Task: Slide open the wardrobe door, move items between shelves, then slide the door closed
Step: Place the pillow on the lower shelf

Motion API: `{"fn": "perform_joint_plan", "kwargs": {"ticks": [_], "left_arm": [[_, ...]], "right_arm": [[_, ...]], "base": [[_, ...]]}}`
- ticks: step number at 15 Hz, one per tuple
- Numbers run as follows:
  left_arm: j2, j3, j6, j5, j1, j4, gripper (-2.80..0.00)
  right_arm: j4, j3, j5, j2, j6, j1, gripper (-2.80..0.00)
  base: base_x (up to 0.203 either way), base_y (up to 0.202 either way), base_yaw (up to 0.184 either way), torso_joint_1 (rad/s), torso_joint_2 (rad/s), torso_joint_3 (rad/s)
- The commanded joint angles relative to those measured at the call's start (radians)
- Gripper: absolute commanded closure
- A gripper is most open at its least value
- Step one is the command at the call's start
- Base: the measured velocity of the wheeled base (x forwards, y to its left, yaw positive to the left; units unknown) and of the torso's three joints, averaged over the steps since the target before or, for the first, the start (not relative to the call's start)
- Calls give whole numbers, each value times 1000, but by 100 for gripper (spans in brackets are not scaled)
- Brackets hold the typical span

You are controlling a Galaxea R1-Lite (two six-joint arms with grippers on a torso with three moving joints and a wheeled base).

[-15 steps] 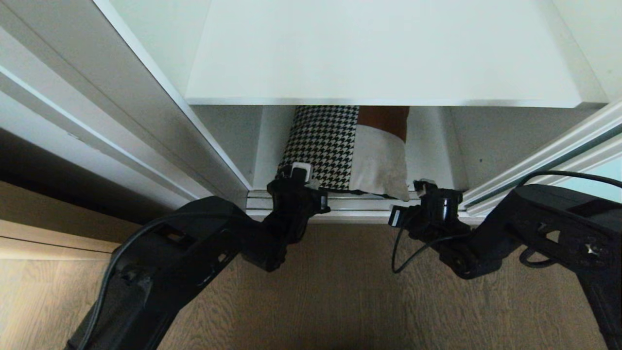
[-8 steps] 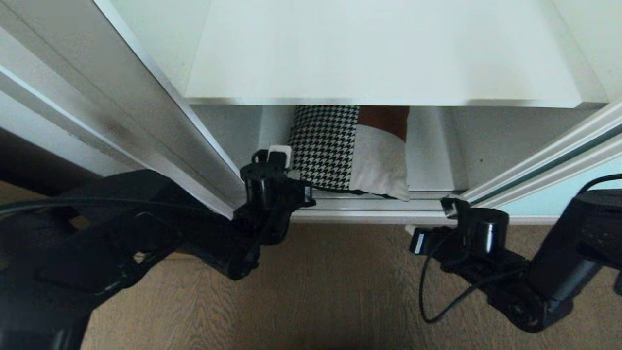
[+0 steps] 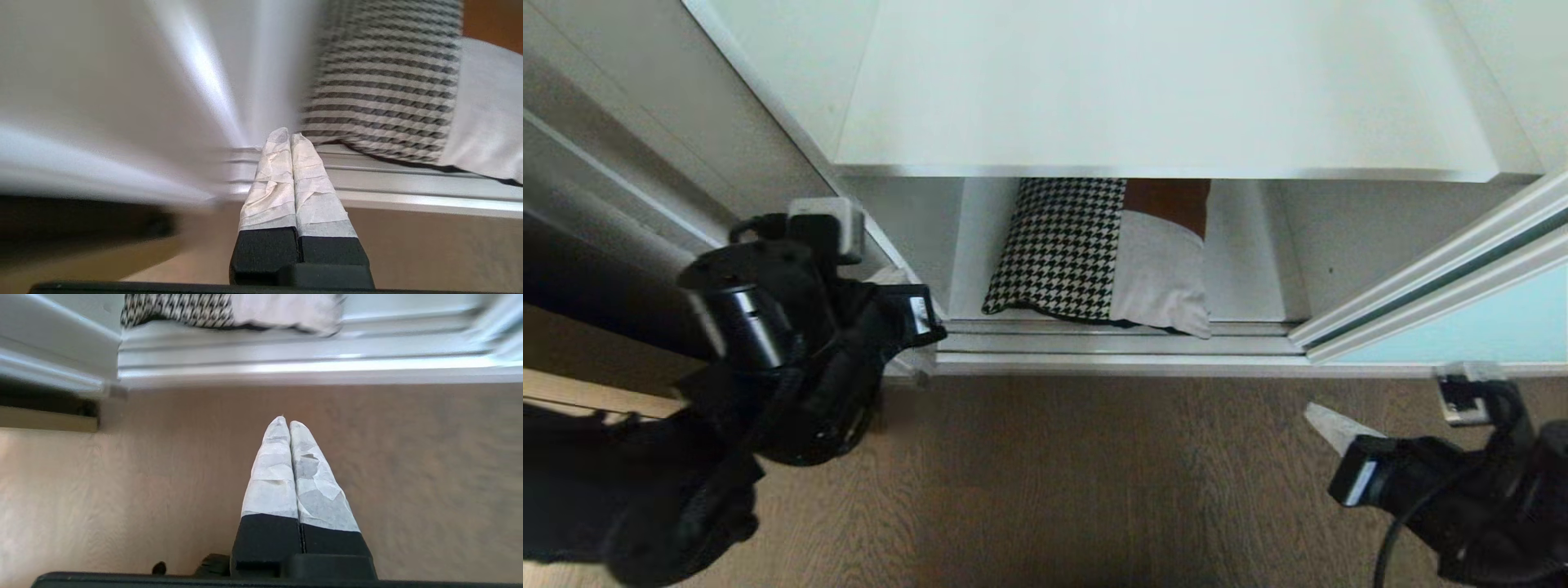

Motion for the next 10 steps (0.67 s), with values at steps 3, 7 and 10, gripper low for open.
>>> {"fn": "perform_joint_plan", "kwargs": {"ticks": [3,7,10], "left_arm": [[-364,186,2,62,33,88,0],[-630,306,9,92,166,237,0],[-794,387,19,96,284,307,0]], "right_arm": [[125,91,-230,-381,-5,83,0],[501,70,-327,-791,-79,55,0],[650,79,-379,-972,-121,-114,0]], "base": [[0,0,0,0,0,0],[0,0,0,0,0,0],[0,0,0,0,0,0]]}}
